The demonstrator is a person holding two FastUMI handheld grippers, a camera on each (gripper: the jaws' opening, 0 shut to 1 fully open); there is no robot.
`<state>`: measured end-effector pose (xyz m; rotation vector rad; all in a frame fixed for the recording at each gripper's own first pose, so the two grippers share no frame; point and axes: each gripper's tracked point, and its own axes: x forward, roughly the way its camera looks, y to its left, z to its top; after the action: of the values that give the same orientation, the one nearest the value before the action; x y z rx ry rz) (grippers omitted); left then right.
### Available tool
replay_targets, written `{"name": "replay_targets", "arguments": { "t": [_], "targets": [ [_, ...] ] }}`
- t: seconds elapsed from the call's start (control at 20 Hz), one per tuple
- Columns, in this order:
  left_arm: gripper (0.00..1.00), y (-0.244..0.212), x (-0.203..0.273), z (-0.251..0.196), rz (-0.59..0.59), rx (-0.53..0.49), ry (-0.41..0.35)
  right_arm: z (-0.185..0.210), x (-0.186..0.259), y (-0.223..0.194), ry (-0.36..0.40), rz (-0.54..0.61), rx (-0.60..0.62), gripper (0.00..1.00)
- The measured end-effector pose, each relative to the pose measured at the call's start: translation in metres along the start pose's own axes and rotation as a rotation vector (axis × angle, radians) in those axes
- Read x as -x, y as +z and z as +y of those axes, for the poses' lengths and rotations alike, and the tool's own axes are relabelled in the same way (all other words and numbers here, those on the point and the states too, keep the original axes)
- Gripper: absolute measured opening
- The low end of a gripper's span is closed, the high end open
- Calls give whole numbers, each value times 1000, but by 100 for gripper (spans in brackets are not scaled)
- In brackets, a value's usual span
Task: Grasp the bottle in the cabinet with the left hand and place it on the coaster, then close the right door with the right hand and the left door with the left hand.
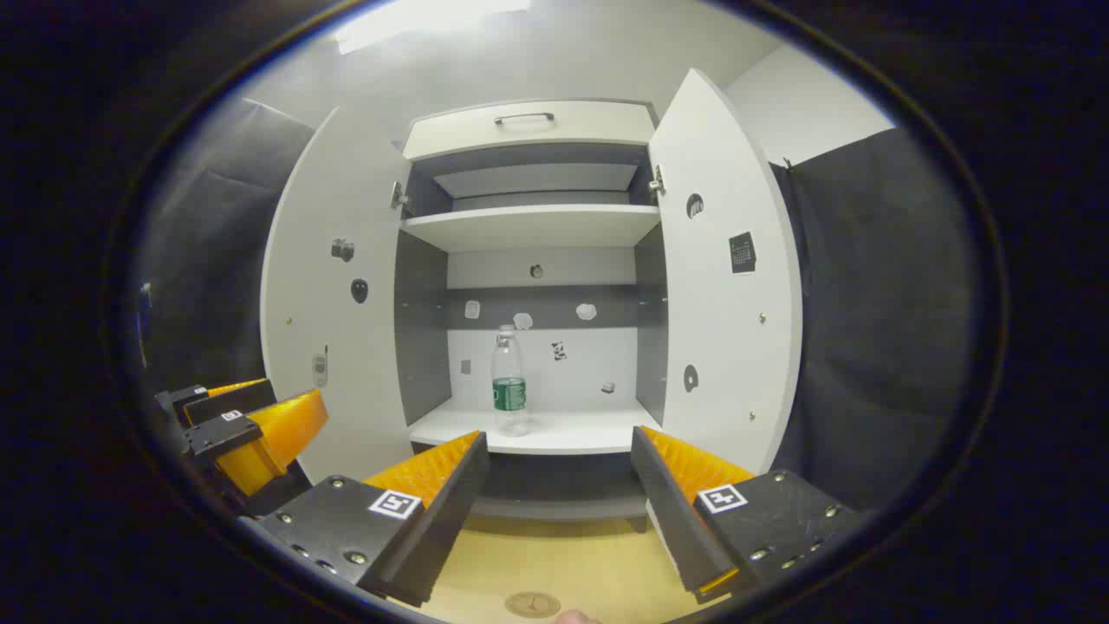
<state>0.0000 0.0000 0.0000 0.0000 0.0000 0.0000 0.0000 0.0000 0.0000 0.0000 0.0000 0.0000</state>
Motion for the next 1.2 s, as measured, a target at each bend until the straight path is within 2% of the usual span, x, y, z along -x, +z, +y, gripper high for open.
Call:
{"name": "replay_targets", "arguments": {
  "t": [0.1,0.4,1.2],
  "targets": [
    [99,1,-3,1,-1,-3,5,-2,-3,-2,-10,10,4,100],
    [98,-7,-5,4,13,-1,14,-6,-12,-3,-29,4,13,100],
    [99,-22,-20,5,36,-37,39,-9,-19,-7,-21,10,19,100]
  ]
}}
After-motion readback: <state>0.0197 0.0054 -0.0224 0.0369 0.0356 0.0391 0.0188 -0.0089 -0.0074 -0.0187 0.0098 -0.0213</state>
